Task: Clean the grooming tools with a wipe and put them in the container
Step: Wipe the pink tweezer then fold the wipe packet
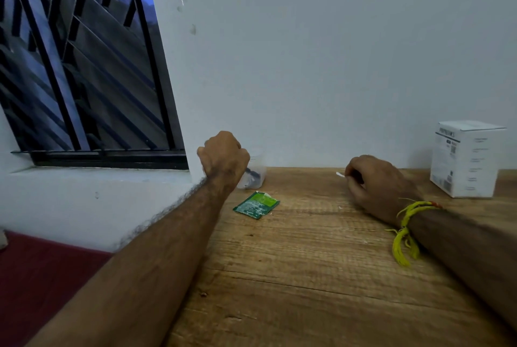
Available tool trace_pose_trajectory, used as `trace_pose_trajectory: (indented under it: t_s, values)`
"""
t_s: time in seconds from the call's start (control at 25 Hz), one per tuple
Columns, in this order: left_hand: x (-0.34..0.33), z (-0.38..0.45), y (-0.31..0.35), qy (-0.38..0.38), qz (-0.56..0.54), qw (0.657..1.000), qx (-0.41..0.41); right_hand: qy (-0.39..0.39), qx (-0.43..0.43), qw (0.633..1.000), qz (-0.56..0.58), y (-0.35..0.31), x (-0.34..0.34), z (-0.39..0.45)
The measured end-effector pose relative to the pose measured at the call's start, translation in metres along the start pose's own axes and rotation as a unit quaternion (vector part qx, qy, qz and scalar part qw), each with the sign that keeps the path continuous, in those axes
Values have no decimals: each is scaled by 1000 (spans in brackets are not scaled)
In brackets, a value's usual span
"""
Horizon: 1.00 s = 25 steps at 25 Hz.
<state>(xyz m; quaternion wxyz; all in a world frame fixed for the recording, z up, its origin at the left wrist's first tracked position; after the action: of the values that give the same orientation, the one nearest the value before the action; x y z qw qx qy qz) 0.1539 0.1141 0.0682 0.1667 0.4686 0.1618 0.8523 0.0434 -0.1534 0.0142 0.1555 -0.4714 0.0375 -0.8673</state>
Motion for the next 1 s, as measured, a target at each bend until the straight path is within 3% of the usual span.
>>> trace_pose_trajectory:
  t_s: [0.2,0.44,0.68,0.84,0.92,1.0]
  values:
    - [-5,-4,-2,-11,-30,999,9,-3,1,1000,0,-1,0,-1]
    - [24,-16,4,76,-61,992,-77,-3,-4,1000,7,-1,1,-3]
    - [12,-58,-5,-166,-82,981,-53,1,0,1000,9,0,1,-2]
    - [1,-77,-4,-309,34,947,-76,2,6,1000,4,1,-1,-1]
    - [-3,-81,-3,-336,109,932,-86,5,11,1000,3,3,-2,0]
    - [-4,-82,-1,-328,107,934,-92,10,12,1000,5,4,-2,0]
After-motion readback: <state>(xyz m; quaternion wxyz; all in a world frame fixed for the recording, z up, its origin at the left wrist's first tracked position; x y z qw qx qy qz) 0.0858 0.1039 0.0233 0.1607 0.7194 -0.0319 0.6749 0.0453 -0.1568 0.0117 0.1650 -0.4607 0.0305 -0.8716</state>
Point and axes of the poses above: each hand's wrist, its own z-axis towards the middle knuckle, its own x-axis out of the back of the hand, y = z × x, the point moved 3 cm from there along z, towards the middle knuckle, and after that the axes turned 7 degrees about -y, right-handed, at the moved point
